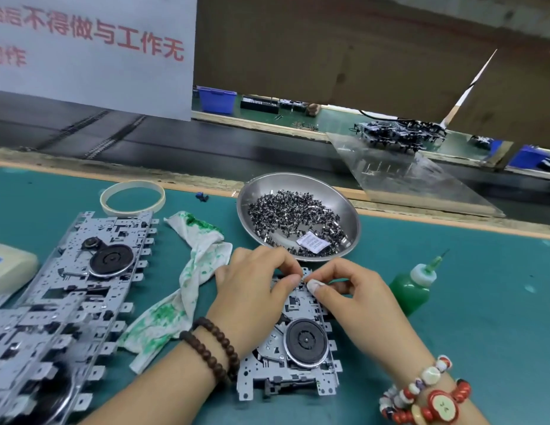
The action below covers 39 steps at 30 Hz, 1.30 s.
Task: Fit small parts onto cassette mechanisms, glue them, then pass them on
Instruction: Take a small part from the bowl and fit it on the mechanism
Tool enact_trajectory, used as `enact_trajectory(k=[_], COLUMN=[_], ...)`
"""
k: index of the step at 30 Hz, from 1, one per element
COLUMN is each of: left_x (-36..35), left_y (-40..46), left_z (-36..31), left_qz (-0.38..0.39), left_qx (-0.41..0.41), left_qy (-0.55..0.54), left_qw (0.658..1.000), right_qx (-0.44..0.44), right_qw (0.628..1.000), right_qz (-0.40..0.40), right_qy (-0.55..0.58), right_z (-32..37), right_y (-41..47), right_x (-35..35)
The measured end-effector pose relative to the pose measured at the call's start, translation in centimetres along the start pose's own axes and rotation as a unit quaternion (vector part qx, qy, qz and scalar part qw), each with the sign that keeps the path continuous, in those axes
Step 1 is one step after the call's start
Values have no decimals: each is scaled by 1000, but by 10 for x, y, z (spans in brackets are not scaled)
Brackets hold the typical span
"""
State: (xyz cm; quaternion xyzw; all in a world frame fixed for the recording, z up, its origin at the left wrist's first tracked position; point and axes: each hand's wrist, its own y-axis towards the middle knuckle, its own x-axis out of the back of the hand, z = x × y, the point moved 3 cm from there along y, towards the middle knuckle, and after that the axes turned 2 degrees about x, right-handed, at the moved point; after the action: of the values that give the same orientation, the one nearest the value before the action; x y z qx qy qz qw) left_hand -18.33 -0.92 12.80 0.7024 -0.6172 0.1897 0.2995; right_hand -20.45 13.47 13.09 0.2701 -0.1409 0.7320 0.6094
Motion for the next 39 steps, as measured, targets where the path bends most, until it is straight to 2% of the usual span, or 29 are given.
enact_trajectory(k=[9, 21, 34, 39], left_x=[-3, -4, -6, -5], left_y=[3, 4, 5, 1], left_z=[1, 3, 4, 0], left_qz=[4, 8, 1, -8], left_qx=[-27, -40, -49, -82], left_qy=[-11, -17, -10, -3], left_qw=[1000, 999, 999, 997], right_qx=[-17, -80, -85, -84], right_qw=[1000, 985, 982, 981], right_qz=[-8, 16, -2, -9], right_qy=[16, 150, 166, 174], right_z=[-1, -3, -3, 0], right_y=[-2, -6, -5, -5], right_x=[-4, -10, -14, -15])
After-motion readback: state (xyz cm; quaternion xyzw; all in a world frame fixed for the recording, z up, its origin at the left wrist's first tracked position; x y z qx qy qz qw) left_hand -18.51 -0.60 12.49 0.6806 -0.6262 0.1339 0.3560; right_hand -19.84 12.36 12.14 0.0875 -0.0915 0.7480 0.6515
